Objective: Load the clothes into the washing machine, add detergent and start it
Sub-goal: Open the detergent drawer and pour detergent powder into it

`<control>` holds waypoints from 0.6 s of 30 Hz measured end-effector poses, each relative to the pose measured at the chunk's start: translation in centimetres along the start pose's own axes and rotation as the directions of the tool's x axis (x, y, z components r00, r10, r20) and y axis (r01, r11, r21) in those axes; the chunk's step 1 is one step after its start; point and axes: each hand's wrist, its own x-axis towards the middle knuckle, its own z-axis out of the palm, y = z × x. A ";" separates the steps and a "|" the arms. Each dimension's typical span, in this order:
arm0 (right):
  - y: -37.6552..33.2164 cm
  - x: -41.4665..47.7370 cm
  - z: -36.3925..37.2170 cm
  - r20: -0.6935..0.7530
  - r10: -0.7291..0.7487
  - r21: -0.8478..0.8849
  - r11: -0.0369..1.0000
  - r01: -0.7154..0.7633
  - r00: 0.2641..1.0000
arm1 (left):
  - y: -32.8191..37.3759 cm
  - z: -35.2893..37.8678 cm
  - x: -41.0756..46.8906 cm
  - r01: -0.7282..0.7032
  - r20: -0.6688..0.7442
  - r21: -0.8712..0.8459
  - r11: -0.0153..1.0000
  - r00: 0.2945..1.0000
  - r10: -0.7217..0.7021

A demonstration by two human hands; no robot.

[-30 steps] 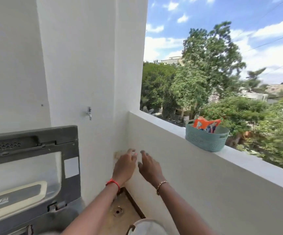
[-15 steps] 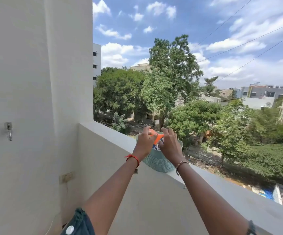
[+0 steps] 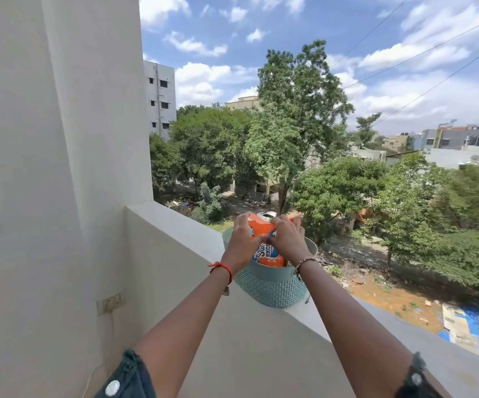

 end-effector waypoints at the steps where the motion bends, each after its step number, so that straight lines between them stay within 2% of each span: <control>1: 0.0 0.2 0.1 -0.035 -0.008 0.002 1.000 0.008 0.999 | 0.0 0.1 0.2 -0.001 -0.007 0.000 1.000 1.000 0.001; 7: -0.5 1.1 0.1 -0.211 -0.008 0.100 0.995 0.030 0.977 | -0.1 0.2 0.7 0.023 -0.024 0.001 1.000 0.999 -0.023; 18: -5.5 3.6 -4.8 -0.412 -0.039 0.175 0.977 0.121 0.910 | -0.4 -4.7 0.6 0.141 -0.054 -0.222 0.965 0.986 -0.156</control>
